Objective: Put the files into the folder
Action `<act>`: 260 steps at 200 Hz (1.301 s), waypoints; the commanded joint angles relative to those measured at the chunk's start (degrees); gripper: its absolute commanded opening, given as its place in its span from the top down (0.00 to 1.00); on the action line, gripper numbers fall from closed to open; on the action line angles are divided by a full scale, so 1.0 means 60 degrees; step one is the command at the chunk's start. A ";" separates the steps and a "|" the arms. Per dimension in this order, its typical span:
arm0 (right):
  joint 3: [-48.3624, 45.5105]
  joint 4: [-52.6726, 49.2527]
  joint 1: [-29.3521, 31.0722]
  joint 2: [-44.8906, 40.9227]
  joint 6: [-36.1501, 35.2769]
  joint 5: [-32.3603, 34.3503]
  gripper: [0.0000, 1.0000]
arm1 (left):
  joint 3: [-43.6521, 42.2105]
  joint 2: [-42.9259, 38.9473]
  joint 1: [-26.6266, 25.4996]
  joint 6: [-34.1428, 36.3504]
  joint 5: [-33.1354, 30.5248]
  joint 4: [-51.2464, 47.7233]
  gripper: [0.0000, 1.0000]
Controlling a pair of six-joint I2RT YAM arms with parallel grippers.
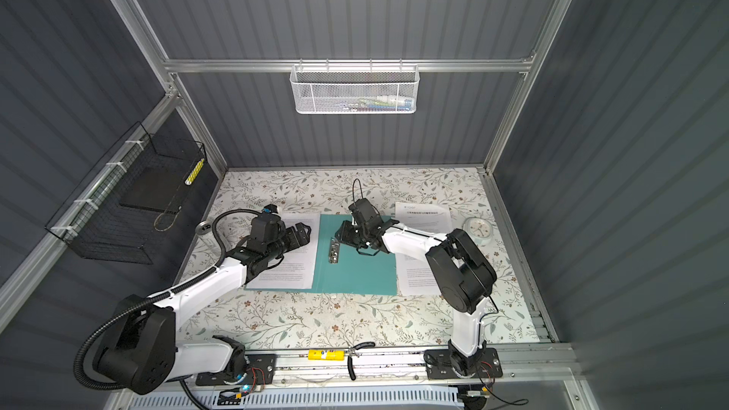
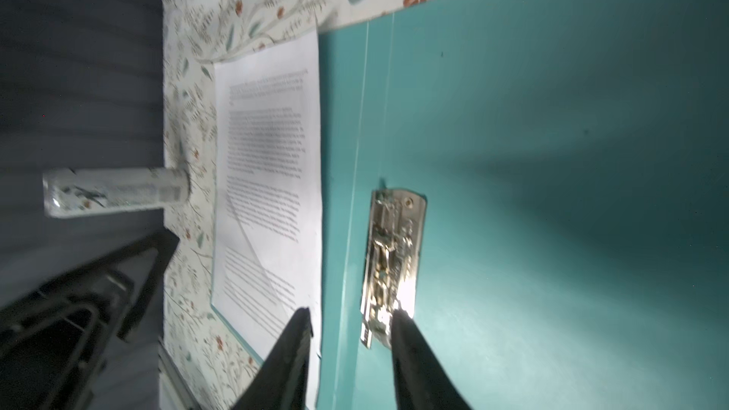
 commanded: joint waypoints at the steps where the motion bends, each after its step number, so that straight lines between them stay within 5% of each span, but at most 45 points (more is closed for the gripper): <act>1: -0.0064 -0.0941 0.0015 -0.0298 -0.0950 -0.0291 0.68 | -0.0014 0.0158 0.0066 0.0061 0.0720 0.0462 0.10; 77: 0.0600 -0.1165 0.0320 0.0646 -0.1172 -0.1397 0.74 | -0.0754 0.0406 0.0051 0.0070 0.1095 0.0612 0.18; 160: 0.0803 -0.1232 0.0528 0.1150 -0.1084 -0.1393 0.73 | -0.1258 0.1330 0.0051 -0.0038 0.1115 0.2000 0.22; 260: 0.0625 -0.1172 0.0542 0.1057 -0.0971 -0.1415 0.73 | -0.1727 0.1022 0.0058 -0.0048 0.0786 0.1272 0.25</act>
